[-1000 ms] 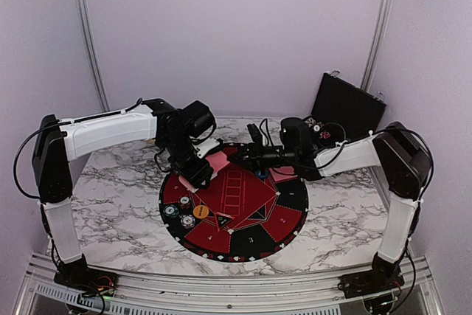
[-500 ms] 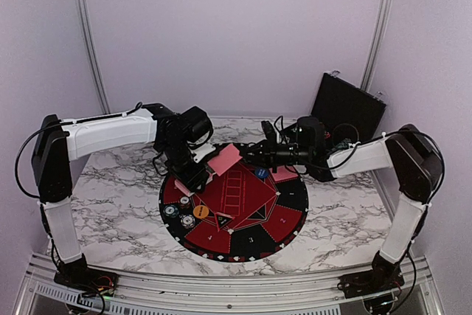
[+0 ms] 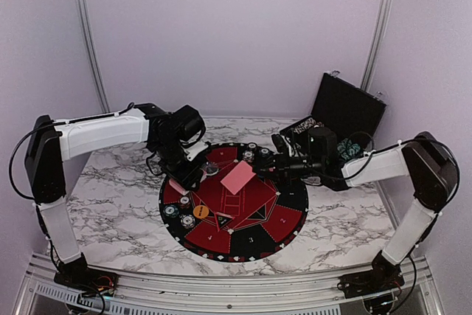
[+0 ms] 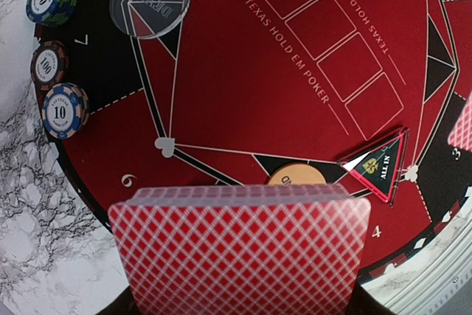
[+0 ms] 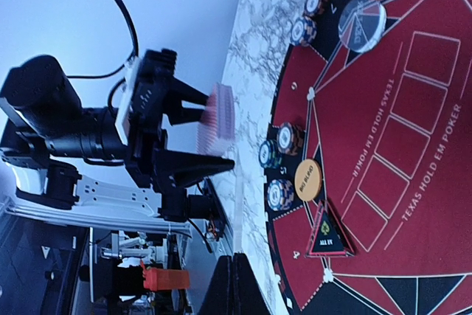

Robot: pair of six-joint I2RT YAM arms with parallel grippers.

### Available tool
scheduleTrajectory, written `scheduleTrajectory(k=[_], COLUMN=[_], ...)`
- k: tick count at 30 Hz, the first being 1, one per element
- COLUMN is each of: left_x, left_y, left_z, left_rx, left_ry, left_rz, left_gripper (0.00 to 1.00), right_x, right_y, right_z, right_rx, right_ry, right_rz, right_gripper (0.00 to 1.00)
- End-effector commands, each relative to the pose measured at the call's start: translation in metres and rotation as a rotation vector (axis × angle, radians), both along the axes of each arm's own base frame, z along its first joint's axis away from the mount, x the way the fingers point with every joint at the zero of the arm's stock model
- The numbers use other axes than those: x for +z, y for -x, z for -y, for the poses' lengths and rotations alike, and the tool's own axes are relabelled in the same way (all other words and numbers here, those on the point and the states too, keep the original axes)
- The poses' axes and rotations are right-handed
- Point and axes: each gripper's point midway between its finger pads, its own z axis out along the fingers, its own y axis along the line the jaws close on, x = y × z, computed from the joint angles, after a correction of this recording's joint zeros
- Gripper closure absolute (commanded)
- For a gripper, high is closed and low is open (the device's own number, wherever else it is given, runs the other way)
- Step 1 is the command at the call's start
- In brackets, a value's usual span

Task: Distribute texas hold em gaming equipment
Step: Distribute the poker card in the big blind area.

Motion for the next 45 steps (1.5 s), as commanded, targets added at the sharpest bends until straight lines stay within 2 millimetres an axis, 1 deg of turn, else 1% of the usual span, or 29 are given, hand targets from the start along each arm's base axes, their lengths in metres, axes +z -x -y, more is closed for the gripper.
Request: scheduleTrajectory(k=[1, 3, 7, 13, 16, 17, 18, 22, 30, 32, 34, 38, 41, 45], left_x=[0.018, 0.018, 0.018, 0.017, 0.017, 0.017, 0.018, 0.018, 0.018, 0.018, 0.019, 0.019, 0.018, 0.018], left_y=[-0.009, -0.01, -0.013, -0.015, -0.015, -0.016, -0.016, -0.016, -0.016, -0.016, -0.017, -0.017, -0.017, -0.017], left_z=[-0.004, -0.006, -0.011, -0.017, -0.019, -0.02, -0.02, -0.022, -0.024, -0.023, -0.023, -0.023, -0.023, -0.023], left_rx=[0.034, 0.042, 0.06, 0.072, 0.076, 0.077, 0.078, 0.081, 0.081, 0.08, 0.08, 0.078, 0.076, 0.075], left_ry=[0.044, 0.047, 0.053, 0.052, 0.052, 0.052, 0.053, 0.053, 0.051, 0.052, 0.054, 0.054, 0.054, 0.054], left_rz=[0.057, 0.058, 0.064, 0.064, 0.065, 0.066, 0.066, 0.067, 0.067, 0.068, 0.069, 0.068, 0.066, 0.065], left_gripper=[0.7, 0.7, 0.7, 0.7, 0.7, 0.7, 0.7, 0.7, 0.7, 0.7, 0.7, 0.7, 0.7, 0.7], right_x=[-0.019, -0.031, -0.044, -0.067, -0.081, -0.082, -0.087, -0.093, -0.106, -0.109, -0.11, -0.112, -0.116, -0.118], right_y=[0.039, 0.055, 0.079, 0.106, 0.117, 0.118, 0.119, 0.118, 0.112, 0.11, 0.109, 0.108, 0.107, 0.106], right_z=[-0.015, -0.027, -0.049, -0.075, -0.087, -0.091, -0.094, -0.104, -0.108, -0.108, -0.109, -0.111, -0.111, -0.11], right_rx=[0.137, 0.195, 0.29, 0.392, 0.433, 0.44, 0.447, 0.453, 0.449, 0.443, 0.439, 0.439, 0.43, 0.427], right_ry=[0.088, 0.12, 0.134, 0.168, 0.183, 0.183, 0.189, 0.191, 0.232, 0.251, 0.264, 0.293, 0.316, 0.334], right_rz=[0.042, 0.042, 0.049, 0.034, 0.021, 0.022, 0.015, 0.012, 0.002, 0.006, 0.013, 0.03, 0.031, 0.037], right_gripper=[1.0, 1.0, 1.0, 1.0, 1.0, 1.0, 1.0, 1.0, 0.99, 0.95, 0.87, 0.76, 0.71, 0.61])
